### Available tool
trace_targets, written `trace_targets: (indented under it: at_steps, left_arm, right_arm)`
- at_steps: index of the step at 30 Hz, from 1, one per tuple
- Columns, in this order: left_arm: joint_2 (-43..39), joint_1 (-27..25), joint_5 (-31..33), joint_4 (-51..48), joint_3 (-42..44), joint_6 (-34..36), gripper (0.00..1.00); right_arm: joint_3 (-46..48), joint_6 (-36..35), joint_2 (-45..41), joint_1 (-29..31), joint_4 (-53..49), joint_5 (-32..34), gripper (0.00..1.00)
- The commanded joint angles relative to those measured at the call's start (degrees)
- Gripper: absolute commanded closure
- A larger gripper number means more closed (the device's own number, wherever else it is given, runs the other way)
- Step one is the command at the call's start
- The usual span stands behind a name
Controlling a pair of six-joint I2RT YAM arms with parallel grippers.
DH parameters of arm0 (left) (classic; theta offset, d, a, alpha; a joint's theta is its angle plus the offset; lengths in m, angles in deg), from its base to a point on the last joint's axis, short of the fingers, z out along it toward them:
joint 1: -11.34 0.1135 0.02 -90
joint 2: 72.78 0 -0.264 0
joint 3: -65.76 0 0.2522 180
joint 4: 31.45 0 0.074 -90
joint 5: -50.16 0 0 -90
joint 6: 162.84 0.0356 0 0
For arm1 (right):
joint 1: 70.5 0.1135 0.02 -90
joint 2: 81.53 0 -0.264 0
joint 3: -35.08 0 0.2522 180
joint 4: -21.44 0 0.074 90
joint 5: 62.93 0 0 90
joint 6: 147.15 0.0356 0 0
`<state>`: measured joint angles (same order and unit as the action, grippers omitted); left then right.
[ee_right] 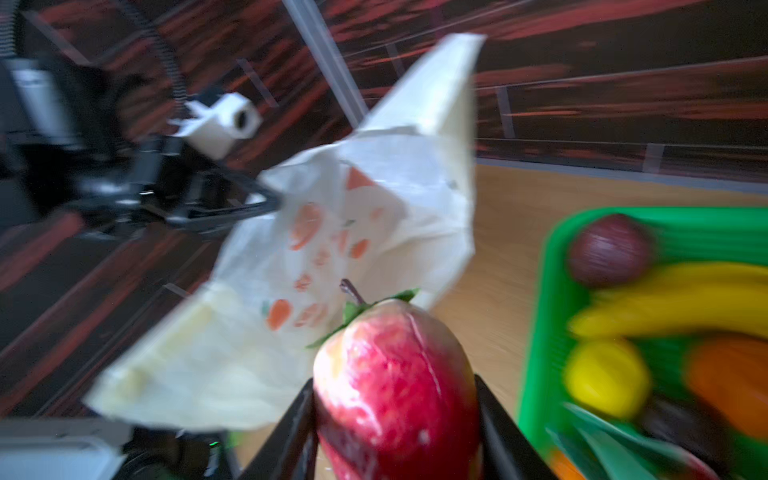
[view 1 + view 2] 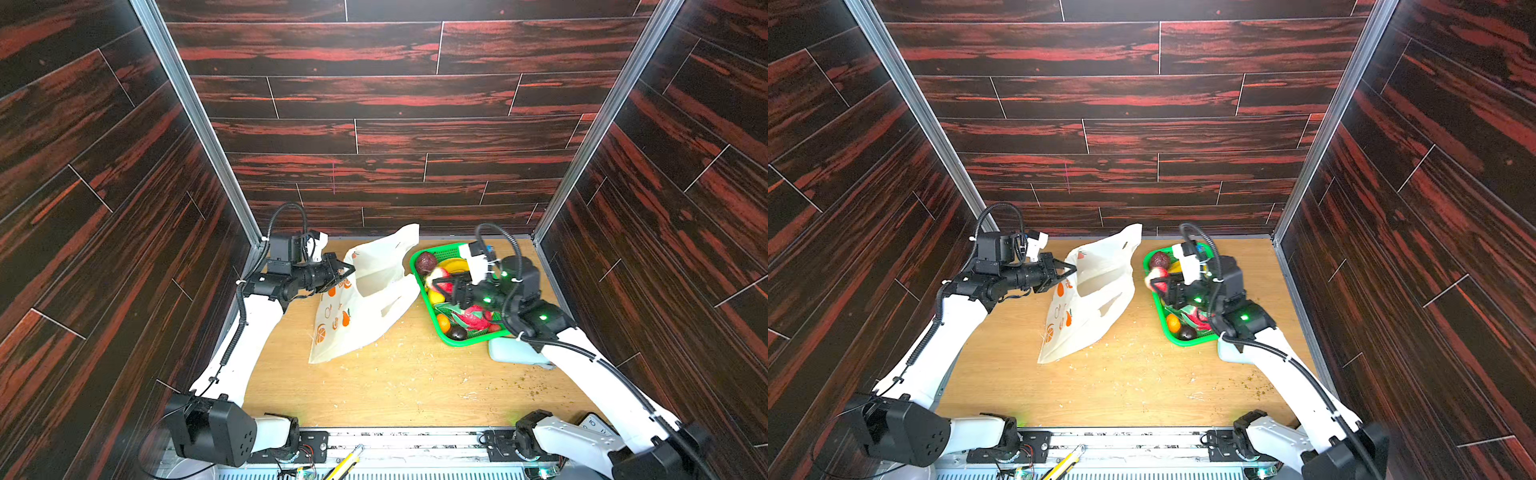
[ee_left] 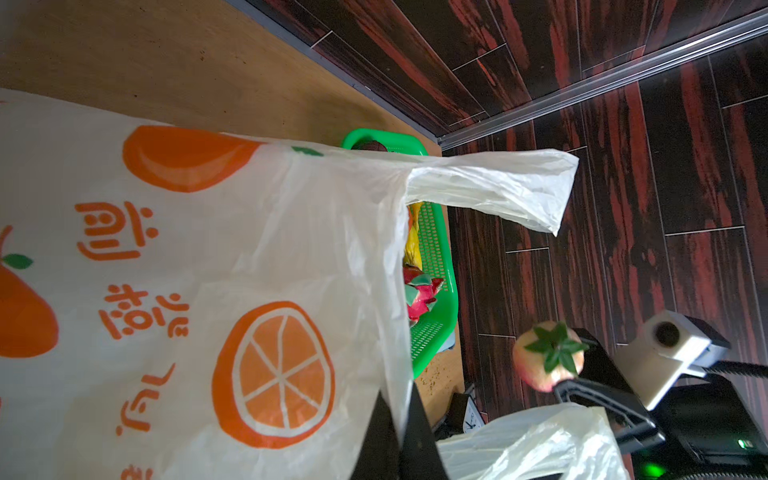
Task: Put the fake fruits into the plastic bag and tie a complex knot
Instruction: 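Carry the red apple with right gripper over the bag's open mouth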
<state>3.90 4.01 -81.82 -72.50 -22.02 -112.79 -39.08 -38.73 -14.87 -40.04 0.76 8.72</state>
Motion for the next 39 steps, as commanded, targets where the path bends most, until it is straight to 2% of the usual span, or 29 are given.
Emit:
trace_targets:
  at_steps: [1, 2, 10, 21, 29, 39]
  left_arm:
    - [-0.41, 0.32, -1.93, 1.1, 0.63, 0.02, 1.0]
    - [-0.56, 0.35, -2.26, 1.1, 0.77, 0.05, 1.0]
    - [-2.14, 0.14, -4.4, 2.3, 1.68, -0.48, 1.0]
    - [-2.99, -0.8, -5.77, 6.78, 2.58, -3.88, 1.0]
    - [-3.22, -1.8, -4.87, 7.27, 2.19, -4.71, 1.0]
    - [-2.86, -2.47, -3.86, 8.19, 2.19, -5.23, 1.0]
  right_arm:
    - [-3.18, 1.64, 5.18, 3.25, 7.48, -1.16, 0.78]
    - [-4.38, 1.42, 6.96, 4.17, 8.3, -3.37, 0.78]
    - [-10.65, 0.96, 18.06, 8.54, 13.32, -4.97, 0.78]
    - [-12.45, 2.57, 25.0, 9.39, 15.69, -6.22, 0.78]
    - [-13.66, 2.99, 27.82, 9.58, 13.03, -4.43, 0.66]
    - [-15.62, 0.42, 28.75, 9.62, 6.28, -2.04, 0.44]
